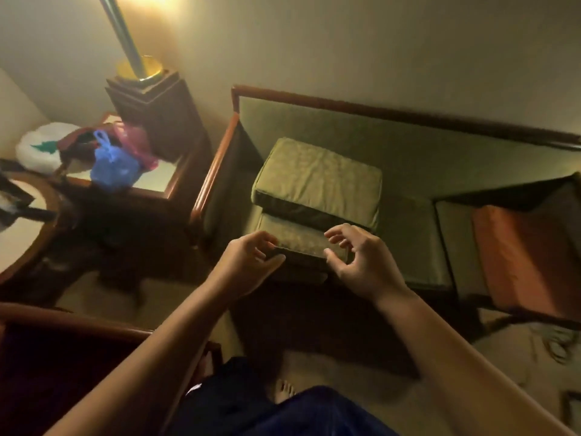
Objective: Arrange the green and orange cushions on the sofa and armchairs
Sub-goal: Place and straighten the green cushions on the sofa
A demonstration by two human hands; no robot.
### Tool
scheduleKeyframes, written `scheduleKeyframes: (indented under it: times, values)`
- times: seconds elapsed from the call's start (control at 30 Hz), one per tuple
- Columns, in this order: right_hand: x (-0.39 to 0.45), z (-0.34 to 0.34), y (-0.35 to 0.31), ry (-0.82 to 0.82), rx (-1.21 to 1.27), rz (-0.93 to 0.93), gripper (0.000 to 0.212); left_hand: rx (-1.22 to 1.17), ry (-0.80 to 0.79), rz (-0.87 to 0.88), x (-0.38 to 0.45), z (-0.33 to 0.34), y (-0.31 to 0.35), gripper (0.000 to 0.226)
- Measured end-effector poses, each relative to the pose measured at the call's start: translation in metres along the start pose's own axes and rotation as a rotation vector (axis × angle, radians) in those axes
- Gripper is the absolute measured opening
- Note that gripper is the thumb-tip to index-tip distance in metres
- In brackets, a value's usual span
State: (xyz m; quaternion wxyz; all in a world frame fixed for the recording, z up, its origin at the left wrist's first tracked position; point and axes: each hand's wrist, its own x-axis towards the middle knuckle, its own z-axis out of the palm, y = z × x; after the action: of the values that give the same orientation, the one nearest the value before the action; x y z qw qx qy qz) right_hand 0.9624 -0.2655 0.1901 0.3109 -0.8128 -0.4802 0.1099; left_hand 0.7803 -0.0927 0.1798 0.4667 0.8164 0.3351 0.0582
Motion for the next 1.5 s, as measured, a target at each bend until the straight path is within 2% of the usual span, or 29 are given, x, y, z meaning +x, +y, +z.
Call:
scheduleKeyframes:
  times: [0.23, 0.4, 0.53, 0.67, 0.8, 0.83, 0.9, 0.97, 1.07, 1.13, 1.23, 1.37, 1.5]
  values:
    - [0.020, -0.042, 0.107, 0.124, -0.067, 0.205, 0.024, 0.162, -0.146, 0.164, 0.119, 0.067, 0.051, 0.030]
    - [0.068, -0.028, 0.178, 0.066, -0.101, 0.312, 0.019, 0.245, -0.200, 0.162, 0.216, 0.101, 0.036, 0.025]
    - [0.114, 0.010, 0.239, -0.090, -0.101, 0.396, 0.011, 0.256, -0.259, -0.059, 0.297, 0.124, -0.004, 0.022]
    - [0.148, 0.072, 0.294, -0.251, -0.065, 0.454, 0.009, 0.234, -0.245, -0.275, 0.359, 0.157, -0.055, 0.016]
    - [0.166, 0.138, 0.327, -0.277, -0.163, 0.388, 0.014, 0.184, -0.175, -0.462, 0.393, 0.193, -0.105, 0.020]
    - [0.173, 0.153, 0.334, -0.265, -0.177, 0.376, 0.017, 0.254, -0.117, -0.446, 0.399, 0.201, -0.116, 0.025]
    - [0.192, 0.178, 0.351, -0.251, -0.197, 0.362, 0.032, 0.492, 0.007, -0.302, 0.411, 0.215, -0.139, 0.040]
    - [0.210, 0.193, 0.368, -0.256, -0.262, 0.352, 0.043, 0.711, 0.033, -0.137, 0.421, 0.223, -0.156, 0.049]
    - [0.237, 0.207, 0.383, -0.291, -0.359, 0.384, 0.038, 0.827, 0.046, -0.006, 0.441, 0.222, -0.172, 0.036]
    - [0.249, 0.209, 0.386, -0.341, -0.353, 0.403, 0.024, 0.822, 0.057, 0.022, 0.452, 0.219, -0.173, 0.026]
    - [0.260, 0.200, 0.383, -0.346, -0.299, 0.401, 0.011, 0.748, 0.012, -0.044, 0.462, 0.209, -0.155, 0.026]
    - [0.250, 0.157, 0.364, -0.226, -0.232, 0.391, 0.007, 0.591, 0.000, -0.057, 0.442, 0.193, -0.109, 0.021]
    - [0.249, 0.085, 0.343, -0.062, -0.203, 0.416, 0.007, 0.508, 0.023, 0.118, 0.422, 0.167, -0.046, 0.015]
